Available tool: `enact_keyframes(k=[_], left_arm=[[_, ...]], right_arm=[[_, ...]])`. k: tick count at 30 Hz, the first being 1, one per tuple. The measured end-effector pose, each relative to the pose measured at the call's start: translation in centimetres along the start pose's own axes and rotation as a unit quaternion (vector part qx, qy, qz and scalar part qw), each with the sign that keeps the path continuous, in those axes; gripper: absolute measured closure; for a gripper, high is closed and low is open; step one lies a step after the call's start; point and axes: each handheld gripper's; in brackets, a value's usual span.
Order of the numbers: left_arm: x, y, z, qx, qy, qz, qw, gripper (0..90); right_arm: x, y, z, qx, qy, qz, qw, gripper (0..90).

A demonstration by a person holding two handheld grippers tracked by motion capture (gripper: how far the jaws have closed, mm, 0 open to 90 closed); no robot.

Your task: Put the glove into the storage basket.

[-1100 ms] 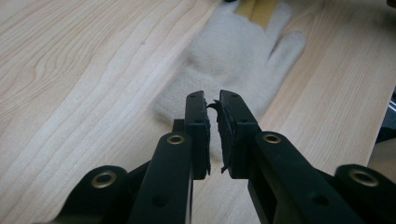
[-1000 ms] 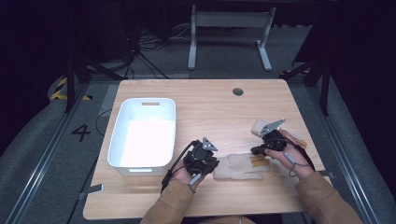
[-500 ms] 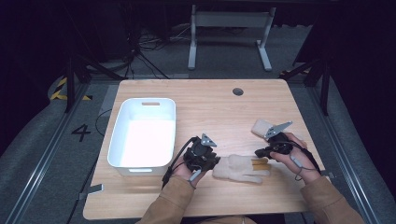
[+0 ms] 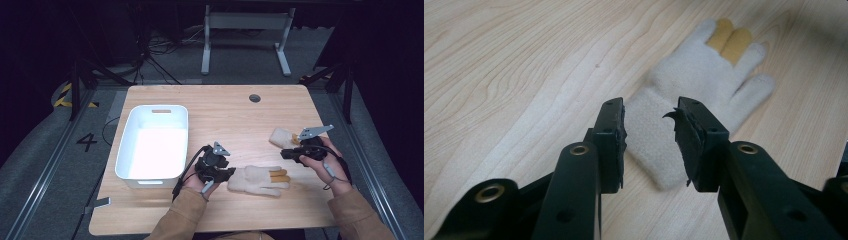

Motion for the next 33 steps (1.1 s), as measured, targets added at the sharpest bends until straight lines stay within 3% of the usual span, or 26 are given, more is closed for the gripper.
enact_keyframes(k=[5, 13, 16, 23, 33], left_arm=[[0.1, 0.0, -0.1, -0.006, -0.001, 0.001, 1.0000, 62.3], [0.7, 0.2, -0.6, -0.013, -0.004, 0.000, 0.9999, 59.4], [1.0, 0.2, -0.8, -0.014, -0.001, 0.000, 0.9999, 58.5], [1.5, 0.2, -1.0, -0.016, 0.002, -0.001, 0.9999, 57.8], [1.5, 0.2, -0.9, -0.012, 0.003, -0.001, 0.9999, 56.8]], right_arm=[[0.0, -0.9, -0.9, 0.024, -0.030, 0.019, 0.9991, 73.8], [0.1, -3.2, -1.5, 0.082, -0.067, 0.039, 0.9936, 57.9], [0.4, -4.3, -1.4, 0.106, -0.069, 0.047, 0.9908, 53.1], [1.1, -6.2, -0.6, 0.139, -0.055, 0.068, 0.9864, 48.2], [2.3, -7.5, 0.8, 0.144, -0.028, 0.086, 0.9855, 47.8]])
Point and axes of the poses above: each handheld gripper's, and its own axes: z roughly forward along the jaws, x roughly out of its underside, y roughly to its left, and after that the axes turned 4 degrees about -y, right-handed
